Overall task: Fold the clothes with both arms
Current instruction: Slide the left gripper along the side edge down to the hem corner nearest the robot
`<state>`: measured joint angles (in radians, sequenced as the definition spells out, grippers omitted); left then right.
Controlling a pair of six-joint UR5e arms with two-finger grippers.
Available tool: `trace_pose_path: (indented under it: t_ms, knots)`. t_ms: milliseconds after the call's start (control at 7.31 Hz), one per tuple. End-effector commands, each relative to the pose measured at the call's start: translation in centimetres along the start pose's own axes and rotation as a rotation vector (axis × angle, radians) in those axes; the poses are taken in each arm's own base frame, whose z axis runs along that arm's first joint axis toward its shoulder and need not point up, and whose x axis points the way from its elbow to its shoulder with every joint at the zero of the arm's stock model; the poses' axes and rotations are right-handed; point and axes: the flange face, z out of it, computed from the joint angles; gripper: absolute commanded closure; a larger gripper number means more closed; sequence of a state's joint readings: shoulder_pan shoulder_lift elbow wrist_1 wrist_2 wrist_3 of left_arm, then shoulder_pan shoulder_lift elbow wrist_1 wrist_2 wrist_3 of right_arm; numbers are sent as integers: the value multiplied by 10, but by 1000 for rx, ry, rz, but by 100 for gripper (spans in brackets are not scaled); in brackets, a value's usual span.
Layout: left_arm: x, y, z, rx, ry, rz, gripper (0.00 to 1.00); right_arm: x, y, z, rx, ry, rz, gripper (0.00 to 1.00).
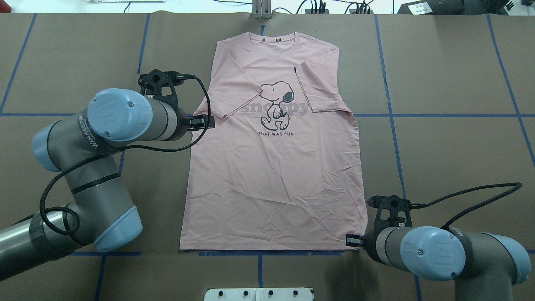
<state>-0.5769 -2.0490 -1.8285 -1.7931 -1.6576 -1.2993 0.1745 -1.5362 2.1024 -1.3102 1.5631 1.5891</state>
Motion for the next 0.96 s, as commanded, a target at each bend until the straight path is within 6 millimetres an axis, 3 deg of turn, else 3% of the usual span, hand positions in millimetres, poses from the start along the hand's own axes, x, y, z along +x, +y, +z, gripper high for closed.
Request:
trace_pose_path:
  t_ms: [0, 273, 410, 547, 820]
  knots:
    - [-15, 71, 8, -116, -10, -134, 0, -9, -3, -14, 32, -36, 1, 100]
    - [2, 166, 3, -180, -24, -215, 0, -12, -4, -17, 36, -45, 0, 100]
    - [1, 201, 9, -220, -71, -240, 0, -12, -4, -18, 34, -46, -1, 100]
    - [-7, 215, 13, -233, -97, -244, 0, -13, -4, -18, 36, -50, 0, 100]
    - [-30, 219, 21, -230, -139, -247, 0, -14, -5, -20, 40, -56, 1, 100]
